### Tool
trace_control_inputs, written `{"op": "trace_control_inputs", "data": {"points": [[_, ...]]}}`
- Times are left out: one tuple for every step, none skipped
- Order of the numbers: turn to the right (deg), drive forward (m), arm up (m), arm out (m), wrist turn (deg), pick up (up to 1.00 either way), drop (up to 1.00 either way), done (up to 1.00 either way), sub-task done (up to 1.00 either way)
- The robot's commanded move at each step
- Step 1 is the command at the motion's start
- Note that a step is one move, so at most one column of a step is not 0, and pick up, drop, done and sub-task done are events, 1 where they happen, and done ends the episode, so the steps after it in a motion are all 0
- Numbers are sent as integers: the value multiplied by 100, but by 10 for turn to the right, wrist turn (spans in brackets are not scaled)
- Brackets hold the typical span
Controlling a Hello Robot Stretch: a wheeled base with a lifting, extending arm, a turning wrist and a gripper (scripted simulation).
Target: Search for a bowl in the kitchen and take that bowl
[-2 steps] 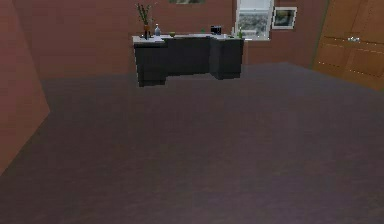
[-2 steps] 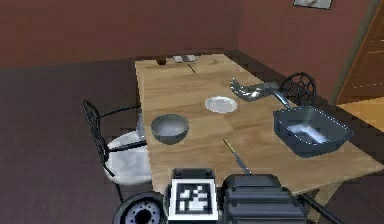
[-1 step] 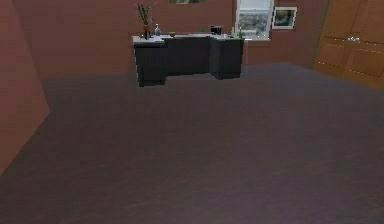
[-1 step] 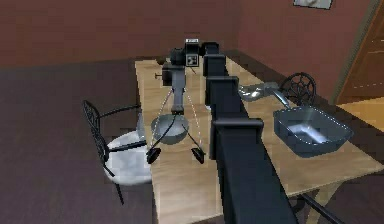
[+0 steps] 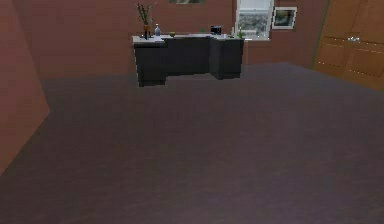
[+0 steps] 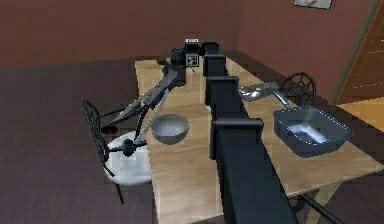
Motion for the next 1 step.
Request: {"op": "trace_control_inputs", "data": {"points": [[0, 0, 0, 0, 450, 0, 0, 0, 0]]}}
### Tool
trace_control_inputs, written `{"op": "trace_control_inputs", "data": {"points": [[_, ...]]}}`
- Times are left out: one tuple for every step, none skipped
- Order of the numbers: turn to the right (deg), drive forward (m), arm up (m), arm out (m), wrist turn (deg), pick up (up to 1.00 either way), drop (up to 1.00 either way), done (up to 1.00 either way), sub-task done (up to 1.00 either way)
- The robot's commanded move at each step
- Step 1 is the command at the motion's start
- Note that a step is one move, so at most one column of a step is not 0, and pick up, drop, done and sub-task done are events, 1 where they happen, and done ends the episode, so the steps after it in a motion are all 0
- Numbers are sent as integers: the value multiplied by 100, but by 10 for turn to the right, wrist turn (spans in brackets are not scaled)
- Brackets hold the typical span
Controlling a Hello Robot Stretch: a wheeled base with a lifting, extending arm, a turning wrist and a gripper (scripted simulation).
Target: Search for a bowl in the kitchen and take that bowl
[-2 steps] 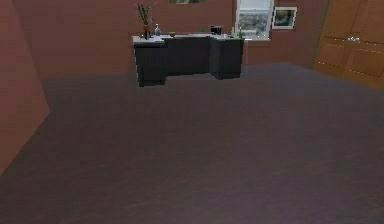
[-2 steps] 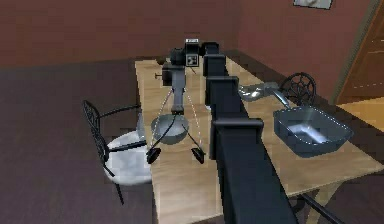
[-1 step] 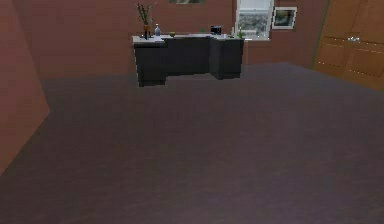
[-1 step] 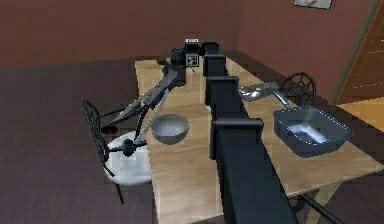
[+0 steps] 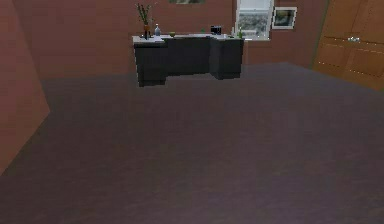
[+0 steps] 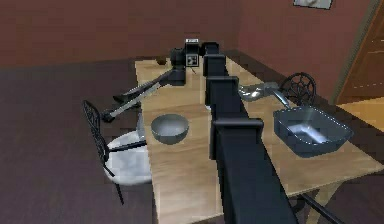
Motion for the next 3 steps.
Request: {"op": "trace_control_inputs", "data": {"points": [[0, 0, 0, 0, 450, 0, 0, 0, 0], [0, 0, 0, 0, 180, 0, 0, 0, 0], [0, 0, -28, 0, 0, 0, 0, 0, 0]]}}
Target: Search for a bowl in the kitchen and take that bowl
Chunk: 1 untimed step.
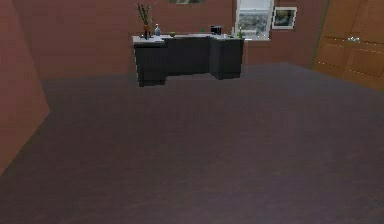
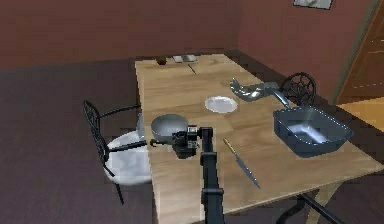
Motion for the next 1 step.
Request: {"op": "trace_control_inputs", "data": {"points": [[0, 0, 0, 0, 0, 100, 0, 0, 0]]}}
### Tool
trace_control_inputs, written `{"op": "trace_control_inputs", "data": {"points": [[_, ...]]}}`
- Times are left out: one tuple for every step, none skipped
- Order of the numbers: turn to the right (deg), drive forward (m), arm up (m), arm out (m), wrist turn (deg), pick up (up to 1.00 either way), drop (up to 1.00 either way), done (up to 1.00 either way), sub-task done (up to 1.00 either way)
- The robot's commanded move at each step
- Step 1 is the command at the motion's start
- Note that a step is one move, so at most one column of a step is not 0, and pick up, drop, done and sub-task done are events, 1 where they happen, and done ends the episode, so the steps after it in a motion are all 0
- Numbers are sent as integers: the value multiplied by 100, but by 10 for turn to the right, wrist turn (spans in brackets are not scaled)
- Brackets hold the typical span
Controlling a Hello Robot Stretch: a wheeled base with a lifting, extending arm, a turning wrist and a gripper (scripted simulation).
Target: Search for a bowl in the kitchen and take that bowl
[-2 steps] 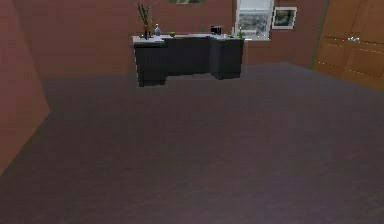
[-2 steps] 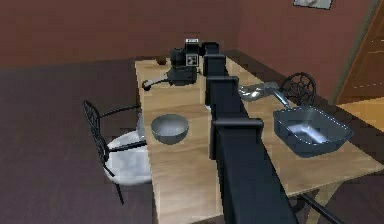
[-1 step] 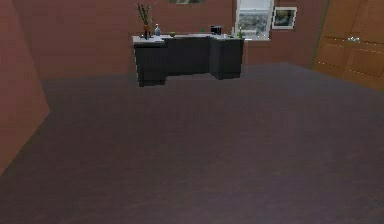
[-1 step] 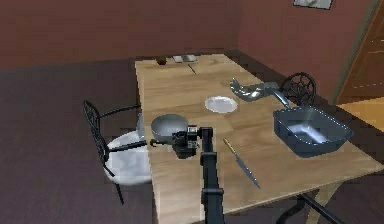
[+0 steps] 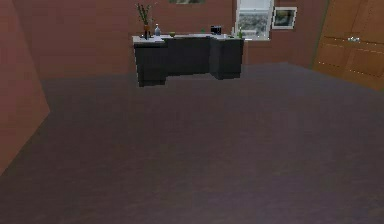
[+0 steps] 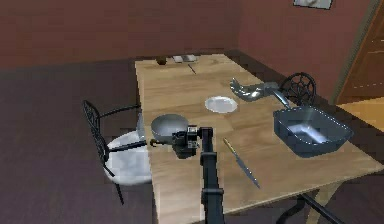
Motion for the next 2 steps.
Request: {"op": "trace_control_inputs", "data": {"points": [[0, 0, 10, 0, 0, 0, 0, 0, 0], [0, 0, 0, 0, 0, 0, 0, 100, 0]]}}
